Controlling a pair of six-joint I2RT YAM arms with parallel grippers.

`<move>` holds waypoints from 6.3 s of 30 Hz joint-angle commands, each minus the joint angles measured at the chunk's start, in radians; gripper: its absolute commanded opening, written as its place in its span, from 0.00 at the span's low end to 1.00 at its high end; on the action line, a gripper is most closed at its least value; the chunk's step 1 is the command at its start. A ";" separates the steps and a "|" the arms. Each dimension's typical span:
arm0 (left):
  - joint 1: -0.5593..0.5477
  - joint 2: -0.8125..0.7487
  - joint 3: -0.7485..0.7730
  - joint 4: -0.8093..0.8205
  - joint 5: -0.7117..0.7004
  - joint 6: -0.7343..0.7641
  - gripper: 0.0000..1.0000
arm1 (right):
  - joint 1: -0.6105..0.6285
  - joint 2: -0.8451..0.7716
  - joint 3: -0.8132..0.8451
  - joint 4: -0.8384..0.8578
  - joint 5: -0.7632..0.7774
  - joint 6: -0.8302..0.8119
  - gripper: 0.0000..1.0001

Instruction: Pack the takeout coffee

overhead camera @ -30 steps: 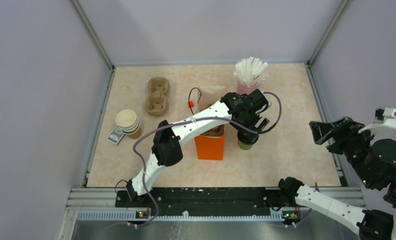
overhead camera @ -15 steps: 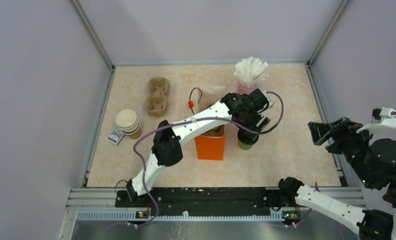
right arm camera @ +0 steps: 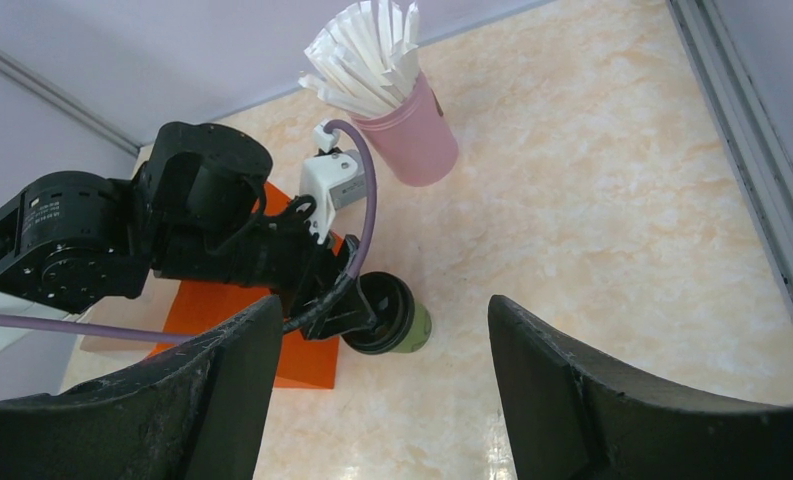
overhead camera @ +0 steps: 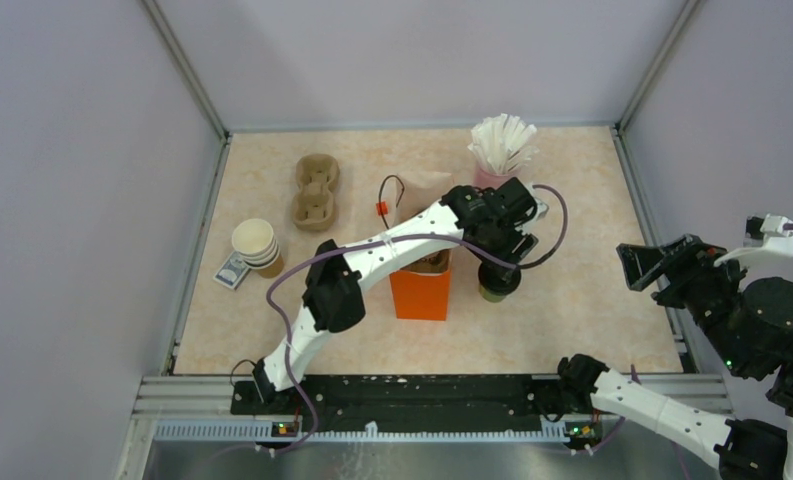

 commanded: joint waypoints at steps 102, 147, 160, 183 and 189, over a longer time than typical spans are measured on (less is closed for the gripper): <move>-0.041 -0.063 -0.040 0.125 -0.059 0.105 0.99 | -0.004 -0.041 -0.024 0.061 -0.013 -0.138 0.73; -0.040 -0.067 -0.013 0.038 -0.129 0.166 0.81 | -0.004 -0.060 -0.062 0.087 -0.014 -0.151 0.73; -0.102 -0.161 -0.076 0.008 -0.032 0.026 0.78 | -0.004 -0.075 -0.112 0.126 -0.020 -0.131 0.73; -0.226 -0.102 -0.130 -0.073 -0.153 -0.022 0.94 | -0.004 -0.083 -0.111 0.127 -0.015 -0.132 0.73; -0.227 -0.101 -0.091 -0.126 -0.163 -0.014 0.99 | -0.004 -0.089 -0.117 0.131 -0.014 -0.134 0.73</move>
